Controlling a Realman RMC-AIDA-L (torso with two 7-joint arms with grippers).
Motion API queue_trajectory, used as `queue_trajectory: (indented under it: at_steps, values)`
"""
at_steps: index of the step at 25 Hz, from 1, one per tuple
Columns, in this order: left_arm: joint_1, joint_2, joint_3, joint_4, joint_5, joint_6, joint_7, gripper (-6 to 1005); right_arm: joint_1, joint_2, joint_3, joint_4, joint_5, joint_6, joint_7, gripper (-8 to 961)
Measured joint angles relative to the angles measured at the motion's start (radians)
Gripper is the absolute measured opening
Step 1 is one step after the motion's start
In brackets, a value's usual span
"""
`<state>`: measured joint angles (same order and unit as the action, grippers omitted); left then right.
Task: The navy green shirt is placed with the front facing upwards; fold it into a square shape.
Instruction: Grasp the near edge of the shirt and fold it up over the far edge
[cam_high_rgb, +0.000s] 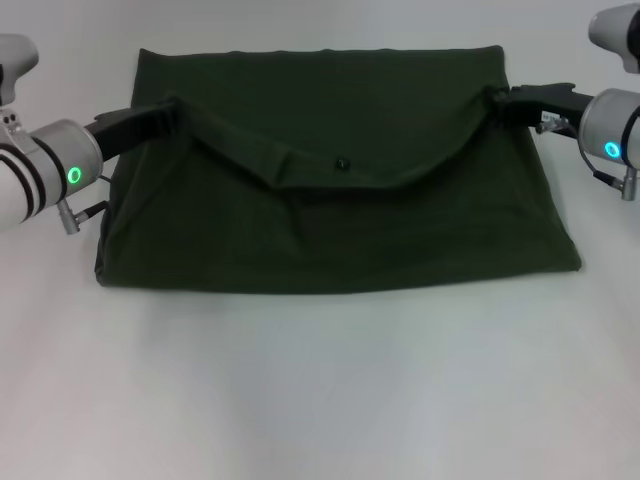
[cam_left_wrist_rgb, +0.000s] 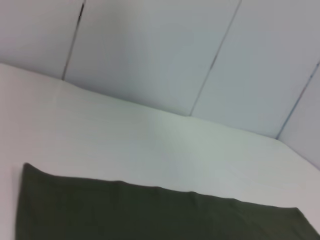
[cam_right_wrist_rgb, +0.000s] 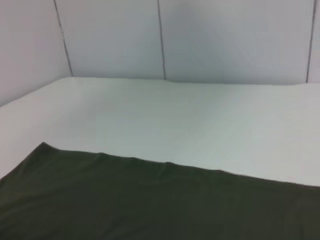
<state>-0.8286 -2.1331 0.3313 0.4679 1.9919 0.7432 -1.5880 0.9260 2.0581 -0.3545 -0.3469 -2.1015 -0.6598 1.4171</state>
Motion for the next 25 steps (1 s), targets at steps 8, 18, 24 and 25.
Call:
queue_trajectory:
  at_steps: [8, 18, 24, 25]
  values:
    - [0.000, -0.005, -0.001, -0.068, -0.086, -0.075, 0.125, 40, -0.006, 0.004, -0.011, 0.064, 0.115, 0.039, -0.136, 188]
    - [0.006, -0.024, 0.000, -0.086, -0.101, -0.109, 0.175, 40, -0.017, 0.027, -0.016, 0.076, 0.158, 0.091, -0.210, 204]
    - [0.007, -0.028, 0.000, -0.086, -0.101, -0.118, 0.186, 107, -0.020, 0.028, -0.024, 0.077, 0.158, 0.091, -0.235, 214]
    - [0.007, -0.028, 0.000, -0.086, -0.101, -0.121, 0.185, 124, -0.020, 0.028, -0.024, 0.077, 0.158, 0.090, -0.238, 216]
